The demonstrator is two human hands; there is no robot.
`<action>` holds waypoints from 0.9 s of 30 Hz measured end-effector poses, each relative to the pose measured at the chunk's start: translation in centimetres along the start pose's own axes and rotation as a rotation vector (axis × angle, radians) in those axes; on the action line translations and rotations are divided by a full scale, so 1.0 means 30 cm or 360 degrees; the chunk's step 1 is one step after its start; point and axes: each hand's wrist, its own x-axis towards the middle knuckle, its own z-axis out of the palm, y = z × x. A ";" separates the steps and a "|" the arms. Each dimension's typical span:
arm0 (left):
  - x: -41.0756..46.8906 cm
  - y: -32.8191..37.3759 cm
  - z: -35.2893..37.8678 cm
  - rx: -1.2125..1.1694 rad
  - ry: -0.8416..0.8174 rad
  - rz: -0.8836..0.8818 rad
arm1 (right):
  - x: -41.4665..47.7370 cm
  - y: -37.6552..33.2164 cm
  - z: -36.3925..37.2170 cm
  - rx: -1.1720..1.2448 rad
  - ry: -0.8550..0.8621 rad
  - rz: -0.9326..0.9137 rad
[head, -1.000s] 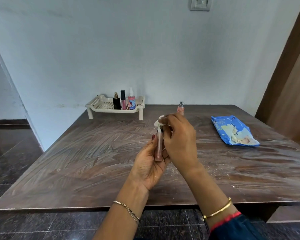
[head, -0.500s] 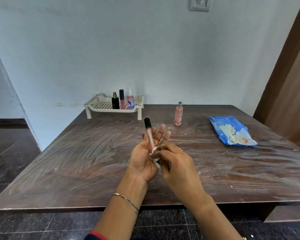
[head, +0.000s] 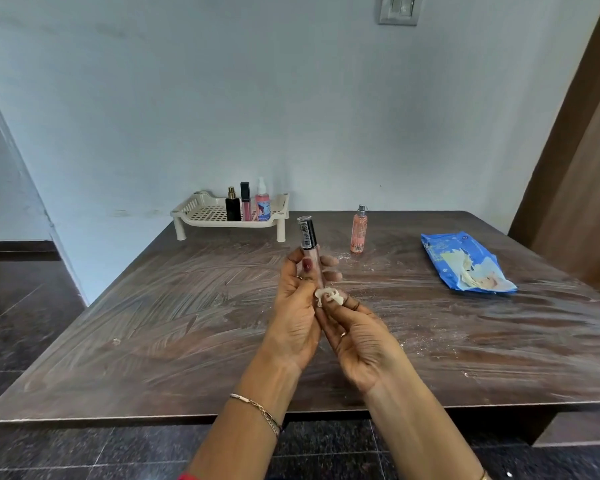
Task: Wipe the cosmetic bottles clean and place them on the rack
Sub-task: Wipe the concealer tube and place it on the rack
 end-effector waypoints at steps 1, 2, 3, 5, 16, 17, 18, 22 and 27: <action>-0.004 -0.002 0.001 0.0033 -0.0032 0.0017 | 0.000 -0.003 -0.001 0.0014 -0.0004 -0.0001; -0.005 -0.004 0.004 0.0041 -0.0051 0.0024 | 0.002 -0.005 -0.005 0.0023 -0.0008 -0.0008; -0.007 -0.005 0.004 0.0027 -0.0053 0.0024 | 0.005 -0.006 -0.009 0.0023 -0.0006 -0.0015; -0.006 -0.004 -0.001 -0.0011 -0.0038 0.0021 | 0.007 -0.009 -0.015 0.0001 -0.0004 -0.0038; -0.022 -0.017 -0.055 0.0211 -0.0028 0.0023 | -0.018 -0.152 0.032 -0.0918 0.0025 -0.1334; -0.022 -0.017 -0.052 0.0247 -0.0035 0.0032 | -0.017 -0.154 0.039 -0.1055 -0.0009 -0.1427; -0.022 -0.018 -0.051 0.0287 -0.0048 0.0040 | -0.017 -0.156 0.046 -0.1202 -0.0054 -0.1503; -0.022 -0.019 -0.057 0.0409 -0.0071 0.0049 | -0.009 -0.149 0.044 -0.1993 -0.0232 -0.1769; -0.034 -0.030 -0.076 0.0526 0.0010 0.0063 | -0.003 -0.142 0.019 -0.2505 -0.0222 -0.2177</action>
